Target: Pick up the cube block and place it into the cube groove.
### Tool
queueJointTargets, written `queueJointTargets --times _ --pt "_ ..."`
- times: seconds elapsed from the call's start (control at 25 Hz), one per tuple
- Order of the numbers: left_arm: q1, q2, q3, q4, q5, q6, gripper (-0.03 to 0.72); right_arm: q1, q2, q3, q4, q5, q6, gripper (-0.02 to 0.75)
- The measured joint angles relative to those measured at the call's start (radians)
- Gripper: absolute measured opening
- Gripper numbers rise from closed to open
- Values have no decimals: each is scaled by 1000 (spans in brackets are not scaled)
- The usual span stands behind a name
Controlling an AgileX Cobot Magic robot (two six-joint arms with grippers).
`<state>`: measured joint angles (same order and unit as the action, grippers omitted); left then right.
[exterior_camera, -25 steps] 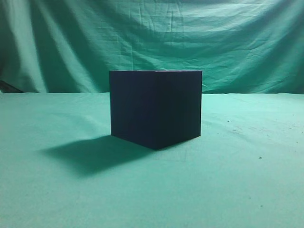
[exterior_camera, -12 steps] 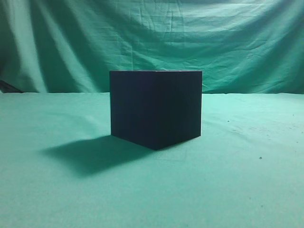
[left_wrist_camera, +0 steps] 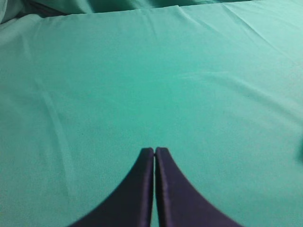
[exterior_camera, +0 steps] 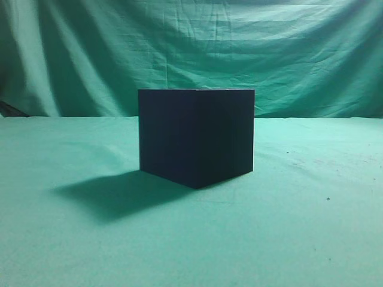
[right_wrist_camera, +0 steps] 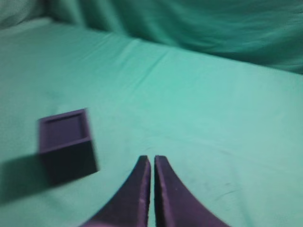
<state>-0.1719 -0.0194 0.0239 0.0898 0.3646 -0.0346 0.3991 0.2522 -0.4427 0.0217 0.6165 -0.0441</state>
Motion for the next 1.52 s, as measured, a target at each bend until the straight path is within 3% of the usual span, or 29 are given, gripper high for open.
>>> queueJointTargets --times 0.24,0.44,0.68,1.52 --pt "0 0 0 0 0 0 0 -225 -165 252 24 -189 0 0" --pt "0 0 0 0 0 0 0 -308 -249 379 41 -211 0 0" --pt "0 0 0 0 0 0 0 -320 -261 466 45 -219 0 0" --pt "0 0 0 0 0 0 0 -320 -261 470 49 -220 2 0"
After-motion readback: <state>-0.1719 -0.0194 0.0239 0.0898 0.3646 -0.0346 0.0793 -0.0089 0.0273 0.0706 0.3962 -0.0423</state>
